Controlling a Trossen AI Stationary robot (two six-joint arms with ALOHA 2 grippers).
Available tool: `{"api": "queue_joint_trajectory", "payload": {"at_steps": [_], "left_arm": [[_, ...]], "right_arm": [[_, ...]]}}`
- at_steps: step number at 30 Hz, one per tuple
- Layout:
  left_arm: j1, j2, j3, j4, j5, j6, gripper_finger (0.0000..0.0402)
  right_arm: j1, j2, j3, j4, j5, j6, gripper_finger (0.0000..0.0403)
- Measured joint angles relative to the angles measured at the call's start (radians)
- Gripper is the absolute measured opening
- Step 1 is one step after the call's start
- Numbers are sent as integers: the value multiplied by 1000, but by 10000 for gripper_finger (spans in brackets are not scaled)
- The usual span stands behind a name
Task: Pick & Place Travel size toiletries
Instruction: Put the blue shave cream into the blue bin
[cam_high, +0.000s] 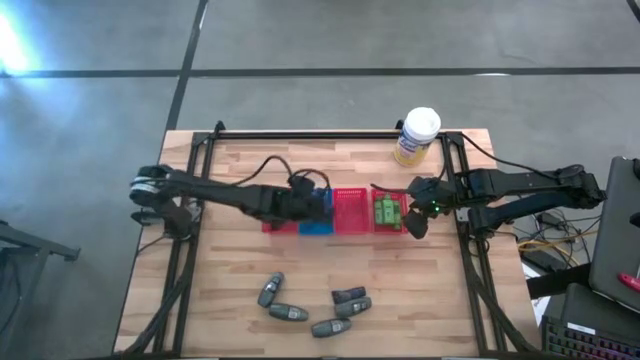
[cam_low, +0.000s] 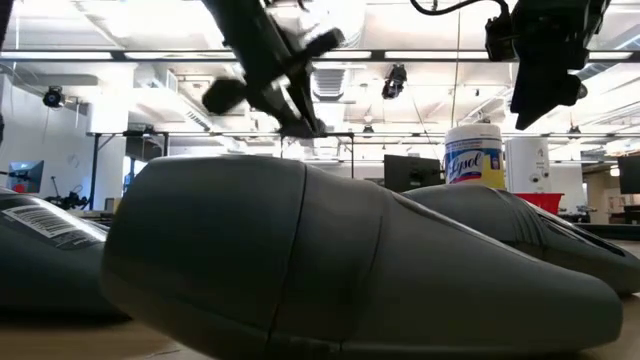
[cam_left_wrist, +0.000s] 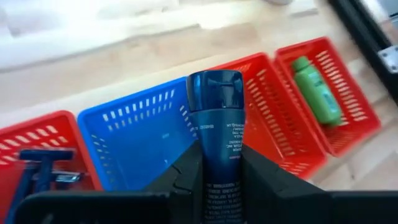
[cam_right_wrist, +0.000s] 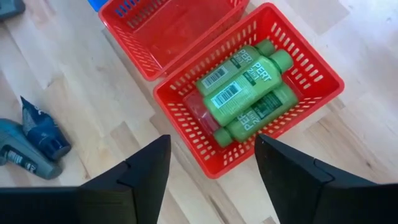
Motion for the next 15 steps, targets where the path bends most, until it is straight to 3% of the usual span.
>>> {"api": "queue_joint_trajectory", "payload": {"at_steps": [9,15], "left_arm": [[48,110,-6,36,48,-14,84],[47,143,-6,36,69,-42,125]], "right_arm": [[0,0,0,5,0,2,222],[0,0,0,8,11,-1,241]]}}
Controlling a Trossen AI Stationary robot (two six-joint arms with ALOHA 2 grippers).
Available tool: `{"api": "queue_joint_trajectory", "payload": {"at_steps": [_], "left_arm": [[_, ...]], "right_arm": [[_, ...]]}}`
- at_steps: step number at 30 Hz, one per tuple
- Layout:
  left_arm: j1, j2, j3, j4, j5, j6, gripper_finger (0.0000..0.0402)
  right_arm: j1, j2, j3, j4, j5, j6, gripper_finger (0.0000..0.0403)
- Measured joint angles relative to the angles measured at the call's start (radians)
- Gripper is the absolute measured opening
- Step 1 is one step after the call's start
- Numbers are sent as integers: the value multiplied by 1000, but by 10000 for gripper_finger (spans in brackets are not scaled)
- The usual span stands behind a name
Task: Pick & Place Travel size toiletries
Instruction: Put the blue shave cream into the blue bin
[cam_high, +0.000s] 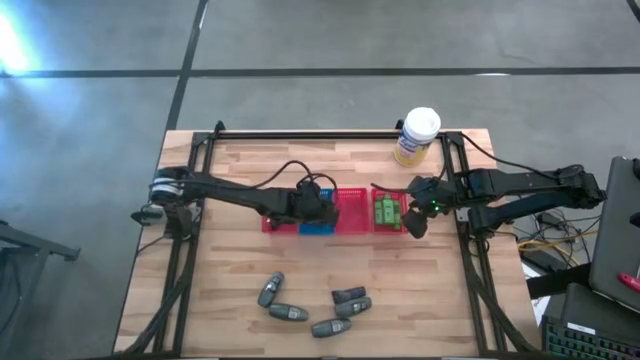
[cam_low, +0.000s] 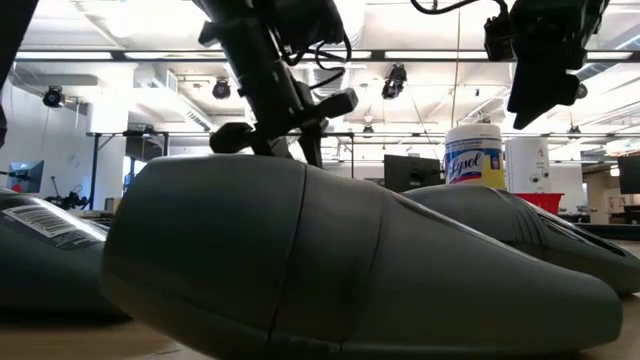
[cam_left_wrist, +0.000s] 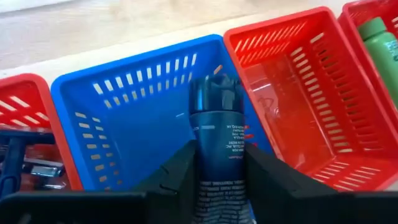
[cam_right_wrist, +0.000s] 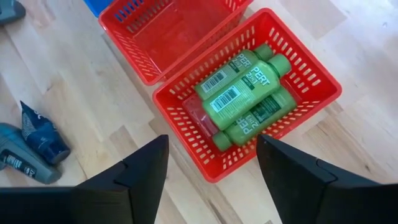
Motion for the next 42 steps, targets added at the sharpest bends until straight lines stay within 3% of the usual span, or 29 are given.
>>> {"api": "queue_joint_trajectory", "payload": {"at_steps": [11,15,19,23,26,32,42], "left_arm": [[8,-2,0,0,-6,43,201],[-9,-37,-1,4,-2,187,203],[-45,-91,0,9,23,438,202],[-85,-110,0,0,151,707,202],[-113,-110,0,-17,246,814,202],[-153,-106,-16,-25,271,822,202],[-197,-105,-51,61,273,788,202]], "right_arm": [[0,0,0,3,0,-23,278],[0,0,0,3,0,-28,291],[0,0,0,9,0,-29,303],[0,0,0,33,-1,-42,315],[0,0,-3,76,-8,-50,323],[3,3,-31,196,-138,-55,334],[45,76,-67,199,-239,-48,348]]}}
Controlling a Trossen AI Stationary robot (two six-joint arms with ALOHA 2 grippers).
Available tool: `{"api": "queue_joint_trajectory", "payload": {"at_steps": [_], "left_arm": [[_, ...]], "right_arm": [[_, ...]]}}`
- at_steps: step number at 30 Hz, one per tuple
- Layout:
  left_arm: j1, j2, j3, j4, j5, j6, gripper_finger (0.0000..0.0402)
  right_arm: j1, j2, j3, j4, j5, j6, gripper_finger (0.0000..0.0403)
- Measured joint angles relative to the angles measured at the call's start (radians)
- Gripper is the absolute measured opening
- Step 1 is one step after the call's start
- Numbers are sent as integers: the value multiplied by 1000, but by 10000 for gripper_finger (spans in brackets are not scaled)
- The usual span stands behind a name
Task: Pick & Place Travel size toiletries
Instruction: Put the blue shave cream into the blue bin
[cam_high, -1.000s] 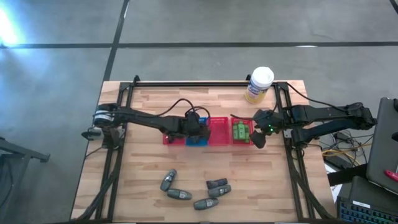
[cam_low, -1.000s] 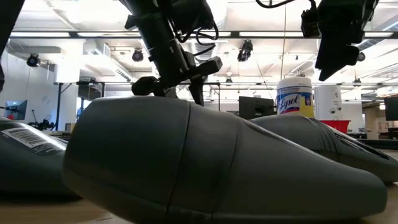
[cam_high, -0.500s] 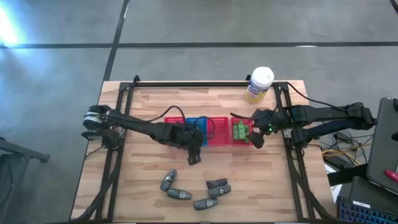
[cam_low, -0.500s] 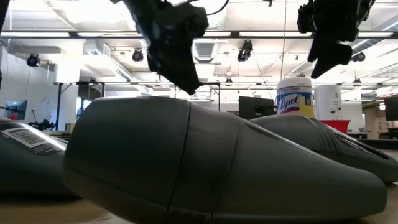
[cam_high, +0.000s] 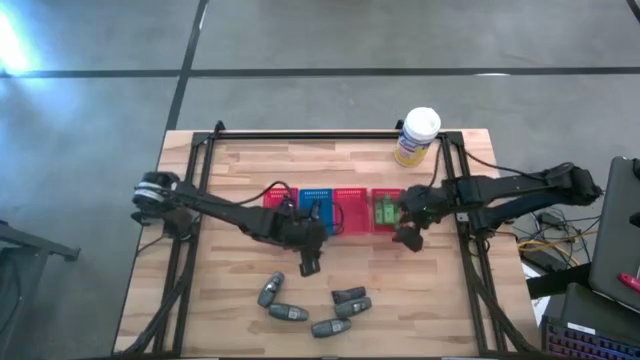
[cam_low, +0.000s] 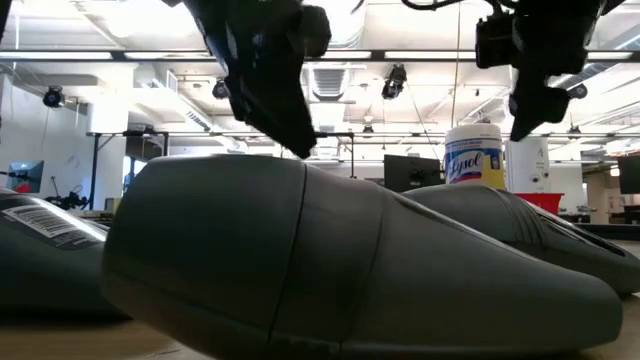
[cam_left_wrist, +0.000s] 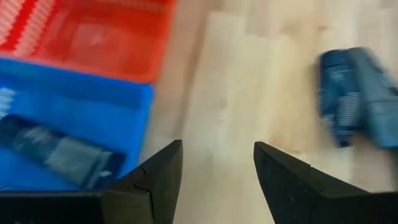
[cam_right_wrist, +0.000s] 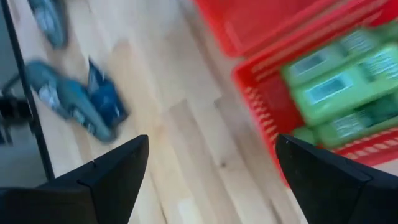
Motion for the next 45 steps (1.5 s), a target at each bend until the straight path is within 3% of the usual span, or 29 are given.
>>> {"api": "queue_joint_trajectory", "payload": {"at_steps": [7,14,23,26,29,35,40,45], "left_arm": [[-62,0,0,29,1,-33,202],[-132,0,0,-37,-4,-269,202],[-259,-1,-21,-88,-11,-263,202],[-295,-1,-36,-87,-21,-301,202],[-335,-2,-52,-81,-55,-320,202],[-391,-6,-78,-80,-144,-322,202],[-399,-9,-80,-104,-153,-313,202],[-399,-11,-80,-112,-153,-297,202]], "right_arm": [[140,143,0,90,-2,-84,333],[238,252,0,225,-55,-86,302],[292,442,1,501,-50,-29,269],[291,505,20,508,-54,77,257],[314,543,39,507,-48,75,247],[351,623,93,508,-18,13,240],[367,720,154,506,-20,-129,240],[364,788,248,470,-17,-157,222]]}}
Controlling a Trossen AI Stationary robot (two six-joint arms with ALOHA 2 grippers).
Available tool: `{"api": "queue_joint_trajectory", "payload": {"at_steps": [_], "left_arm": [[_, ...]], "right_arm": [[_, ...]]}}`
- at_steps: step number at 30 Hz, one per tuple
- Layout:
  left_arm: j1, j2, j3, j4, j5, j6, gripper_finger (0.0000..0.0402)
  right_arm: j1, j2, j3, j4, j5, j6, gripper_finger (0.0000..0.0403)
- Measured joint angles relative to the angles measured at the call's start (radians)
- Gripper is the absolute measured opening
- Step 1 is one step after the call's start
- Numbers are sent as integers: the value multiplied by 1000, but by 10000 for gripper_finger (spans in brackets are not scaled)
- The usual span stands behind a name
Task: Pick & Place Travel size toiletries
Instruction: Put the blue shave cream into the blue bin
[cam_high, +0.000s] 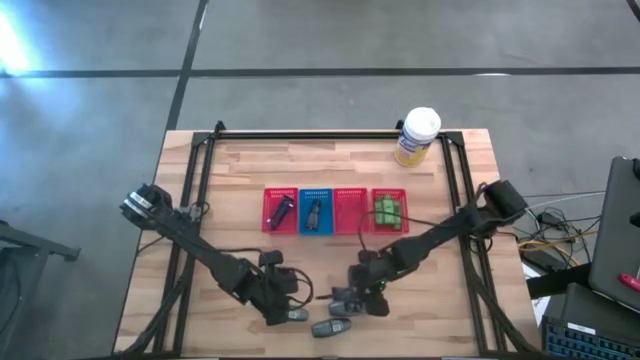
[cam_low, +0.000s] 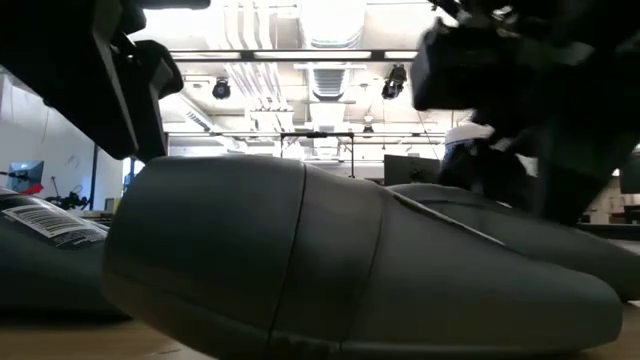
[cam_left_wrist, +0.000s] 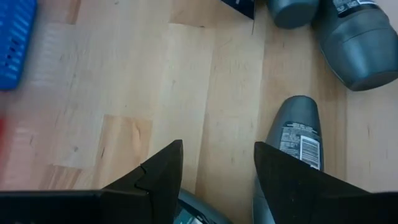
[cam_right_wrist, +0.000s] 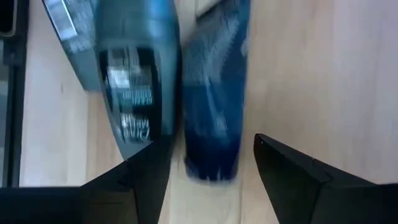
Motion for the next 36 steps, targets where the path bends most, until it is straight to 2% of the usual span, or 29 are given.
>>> {"api": "queue_joint_trajectory", "payload": {"at_steps": [8,15,19,22,25,30,33,36], "left_arm": [[-1,-1,0,-1,-8,1,202],[-2,-1,-1,-1,-26,-11,202],[-2,-1,-1,-3,-26,-21,202],[-2,-1,-1,-2,-31,-25,202],[-3,-3,-1,0,-67,-26,202],[-5,-29,-1,25,-205,-9,202],[-5,-44,-1,71,-263,95,202],[6,-50,-1,148,-268,214,202]], "right_arm": [[1,61,117,-93,1,-106,187],[5,99,109,-93,-4,-98,166],[5,90,106,-96,-4,-97,141],[5,63,105,-133,-5,-98,120],[2,21,103,-154,-10,-96,119],[-16,-63,72,-163,-11,-35,119],[-35,-130,60,-161,-11,2,122],[-57,-184,55,-160,-5,23,127]]}}
